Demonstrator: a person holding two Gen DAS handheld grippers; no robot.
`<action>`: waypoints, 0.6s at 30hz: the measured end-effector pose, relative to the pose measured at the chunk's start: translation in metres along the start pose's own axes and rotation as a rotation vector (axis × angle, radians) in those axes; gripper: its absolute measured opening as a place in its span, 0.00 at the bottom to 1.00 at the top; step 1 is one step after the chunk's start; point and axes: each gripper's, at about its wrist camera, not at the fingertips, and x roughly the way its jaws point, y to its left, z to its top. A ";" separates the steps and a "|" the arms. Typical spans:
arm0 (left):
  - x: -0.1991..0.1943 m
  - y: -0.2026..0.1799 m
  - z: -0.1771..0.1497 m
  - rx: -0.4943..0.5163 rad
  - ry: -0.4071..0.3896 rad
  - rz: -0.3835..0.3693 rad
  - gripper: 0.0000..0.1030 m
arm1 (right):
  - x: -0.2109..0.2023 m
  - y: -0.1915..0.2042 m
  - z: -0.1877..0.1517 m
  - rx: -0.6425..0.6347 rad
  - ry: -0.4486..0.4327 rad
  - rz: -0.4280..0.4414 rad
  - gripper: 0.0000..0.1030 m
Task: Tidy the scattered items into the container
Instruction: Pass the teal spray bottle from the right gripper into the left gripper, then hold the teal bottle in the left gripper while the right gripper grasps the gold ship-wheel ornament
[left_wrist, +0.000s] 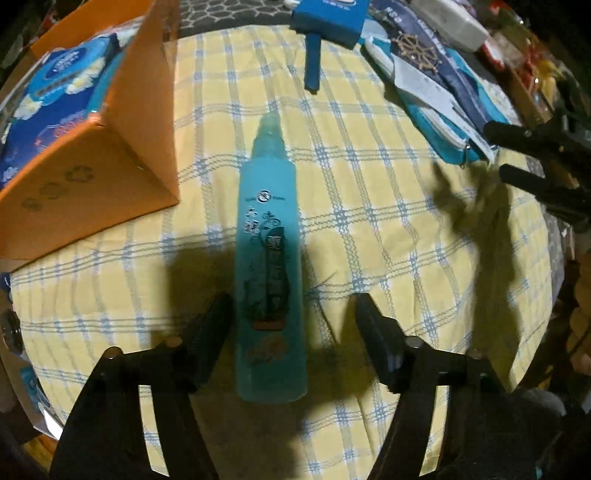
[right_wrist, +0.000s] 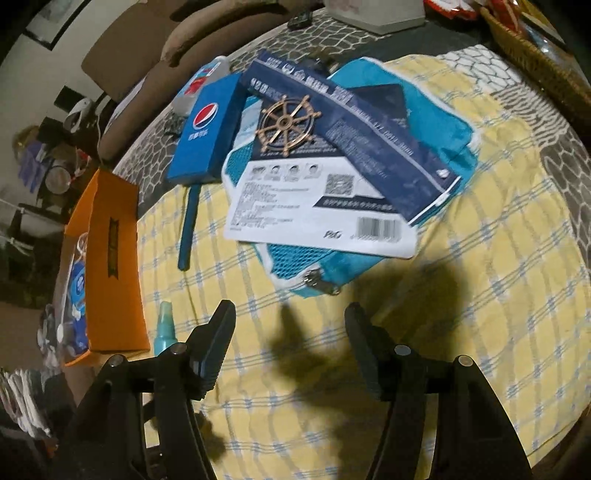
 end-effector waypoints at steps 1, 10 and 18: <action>0.000 0.000 0.001 0.000 -0.003 0.003 0.52 | -0.001 -0.001 0.001 0.002 -0.003 -0.003 0.61; -0.022 0.006 0.004 -0.039 -0.076 -0.027 0.33 | -0.003 -0.004 0.004 -0.004 -0.006 -0.012 0.63; -0.060 0.011 0.010 -0.003 -0.194 -0.040 0.30 | -0.006 0.000 0.004 -0.006 -0.051 -0.006 0.72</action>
